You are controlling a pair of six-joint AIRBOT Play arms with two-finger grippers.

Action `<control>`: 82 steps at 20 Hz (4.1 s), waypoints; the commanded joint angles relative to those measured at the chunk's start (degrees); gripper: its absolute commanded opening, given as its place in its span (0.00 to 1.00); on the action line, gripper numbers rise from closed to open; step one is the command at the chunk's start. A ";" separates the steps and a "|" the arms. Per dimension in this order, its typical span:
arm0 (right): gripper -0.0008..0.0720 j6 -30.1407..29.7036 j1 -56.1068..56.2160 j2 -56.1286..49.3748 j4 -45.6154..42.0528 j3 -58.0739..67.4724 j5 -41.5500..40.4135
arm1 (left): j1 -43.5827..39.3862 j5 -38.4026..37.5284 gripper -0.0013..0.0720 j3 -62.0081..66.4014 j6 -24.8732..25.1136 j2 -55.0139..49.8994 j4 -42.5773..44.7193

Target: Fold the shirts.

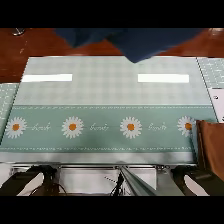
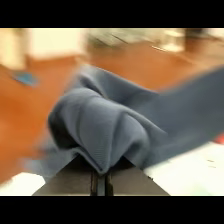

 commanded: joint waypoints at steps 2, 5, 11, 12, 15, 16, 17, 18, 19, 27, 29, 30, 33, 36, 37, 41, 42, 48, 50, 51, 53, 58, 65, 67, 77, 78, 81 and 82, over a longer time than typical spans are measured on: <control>0.05 2.69 0.07 11.78 -9.94 0.48 4.59 | 0.11 -5.11 0.05 5.05 -9.51 11.76 26.69; 0.05 6.14 0.07 15.61 -13.84 -2.62 10.38 | 0.11 -16.98 0.05 2.73 -13.42 16.68 32.70; 0.05 7.93 0.07 21.24 -16.09 -26.45 20.28 | 0.11 -21.88 0.05 -23.52 -17.20 22.58 33.24; 0.05 8.24 0.07 22.27 -17.62 -32.24 19.39 | 0.09 -21.14 0.05 -28.87 -17.20 22.32 33.22; 0.05 11.65 0.07 23.43 -26.88 -49.90 12.35 | 0.09 -10.73 0.05 -45.68 -17.25 19.91 30.53; 0.04 13.70 0.04 23.02 -30.23 -55.04 9.07 | 0.09 -6.51 0.05 -50.18 -17.25 18.49 28.57; 0.04 16.83 0.04 22.05 -33.09 -59.89 5.64 | 0.00 -2.80 0.05 -54.40 -17.25 16.52 26.47; 0.04 19.10 0.04 20.57 -33.81 -63.49 2.29 | -0.02 0.17 0.05 -57.59 -17.27 14.34 24.68; 0.04 19.76 0.04 18.21 -33.33 -66.03 -1.51 | -0.02 3.26 0.05 -60.19 -17.22 11.45 22.25; 0.05 24.83 -5.51 -13.42 -26.64 -59.10 -17.00 | -0.02 12.55 0.37 -57.05 -17.20 -13.29 15.23; 0.39 23.54 -8.92 -18.21 -20.87 -54.47 -14.05 | 0.63 8.79 0.98 -54.21 -15.61 -15.69 15.56; 0.83 20.98 -11.06 -19.58 -17.86 -51.67 -10.99 | 2.19 3.76 0.98 -51.76 -10.67 -16.33 16.96; 0.87 13.27 -19.50 -18.69 -18.82 -44.98 -1.79 | 11.47 -8.09 0.98 -47.82 -9.40 -15.34 24.50; 0.87 11.98 -29.09 -13.29 -20.31 -49.62 -0.90 | 20.81 -9.57 0.98 -54.90 -5.75 -11.37 15.26; 0.87 11.56 -31.04 -11.30 -20.00 -53.51 -1.90 | 22.03 -9.62 0.98 -59.28 -2.34 -9.99 9.35; 0.86 8.39 -33.09 -3.10 -11.26 -74.49 -8.39 | 19.02 -7.17 0.98 -77.77 9.38 -6.34 -8.41; 0.86 5.79 -33.09 -1.77 -5.66 -78.23 -9.75 | 17.68 -5.86 0.98 -80.39 11.93 -6.82 -11.28; 0.86 -5.57 -33.09 -1.09 10.97 -85.40 -9.57 | 2.34 10.05 0.98 -82.71 12.85 -9.97 -16.11; 0.86 -5.57 -33.09 -1.09 10.99 -85.40 -9.20 | -2.71 16.44 0.98 -82.47 12.85 -10.80 -19.78; 0.86 -5.53 -33.09 -1.09 11.06 -85.40 -9.07 | -4.72 18.69 0.97 -81.99 12.85 -11.43 -21.22; 0.86 -5.53 -33.09 -1.09 11.06 -85.40 -9.14 | -8.35 22.03 0.97 -80.08 12.81 -13.27 -21.81; 0.86 -3.19 -33.09 -1.09 11.13 -85.37 -14.45 | -11.96 15.91 0.05 -72.91 13.62 -21.40 -21.73; 0.86 -4.81 -33.09 -9.94 14.19 -82.12 -16.09 | -6.36 8.70 0.05 -65.77 14.95 -21.97 -21.75; 0.86 -5.35 -33.09 -14.93 15.02 -78.99 -16.17 | -5.97 8.02 0.05 -65.53 14.95 -21.99 -21.75; 0.86 -3.10 -22.32 -36.37 15.28 -62.51 -14.36 | -6.10 8.00 0.05 -65.55 14.80 -21.99 -21.73; 0.86 -2.40 -21.11 -37.46 15.23 -61.26 -14.19 | -6.10 8.00 0.05 -65.55 14.80 -21.99 -21.73; 0.17 -1.84 -18.53 -38.58 15.02 -58.53 -14.12 | -6.10 8.02 0.05 -65.55 14.80 -21.99 -21.73; 0.05 -2.08 -18.10 -38.58 14.99 -57.07 -12.98 | -6.08 8.02 0.05 -65.51 14.78 -21.99 -21.75</control>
